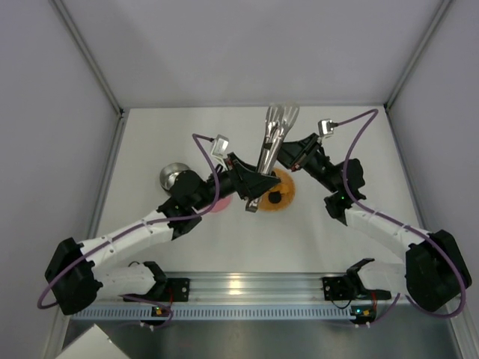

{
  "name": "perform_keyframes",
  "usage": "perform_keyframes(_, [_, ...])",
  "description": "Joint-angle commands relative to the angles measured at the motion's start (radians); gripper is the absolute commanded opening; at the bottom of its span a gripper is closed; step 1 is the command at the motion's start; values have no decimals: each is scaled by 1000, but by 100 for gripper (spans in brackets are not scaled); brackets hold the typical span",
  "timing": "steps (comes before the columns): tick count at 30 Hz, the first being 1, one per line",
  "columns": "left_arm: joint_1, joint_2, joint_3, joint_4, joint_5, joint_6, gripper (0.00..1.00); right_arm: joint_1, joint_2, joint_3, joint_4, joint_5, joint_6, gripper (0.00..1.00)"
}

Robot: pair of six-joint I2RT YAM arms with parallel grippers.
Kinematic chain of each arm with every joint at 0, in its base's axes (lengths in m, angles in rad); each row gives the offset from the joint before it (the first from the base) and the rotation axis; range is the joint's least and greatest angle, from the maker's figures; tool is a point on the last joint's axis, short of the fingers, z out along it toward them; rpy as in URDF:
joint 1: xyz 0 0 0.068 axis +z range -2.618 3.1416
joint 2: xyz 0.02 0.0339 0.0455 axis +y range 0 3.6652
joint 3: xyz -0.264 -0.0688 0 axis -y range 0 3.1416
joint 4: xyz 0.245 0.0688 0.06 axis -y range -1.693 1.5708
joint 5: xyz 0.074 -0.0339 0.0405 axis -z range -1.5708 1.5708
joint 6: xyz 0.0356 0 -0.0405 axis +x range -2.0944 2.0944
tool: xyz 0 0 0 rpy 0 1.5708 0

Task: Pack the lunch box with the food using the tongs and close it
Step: Pick up the clamp at the center of the board.

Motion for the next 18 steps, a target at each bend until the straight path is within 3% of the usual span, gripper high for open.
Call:
perform_keyframes(1, [-7, -71, 11, 95, 17, 46, 57, 9, -40, 2, -86, 61, -91, 35])
perform_keyframes(7, [-8, -107, 6, 54, 11, 56, 57, 9, -109, 5, -212, 113, -155, 39])
perform_keyframes(18, [-8, -190, 9, -83, -28, 107, 57, 7, -326, 40, -614, 320, -325, 41])
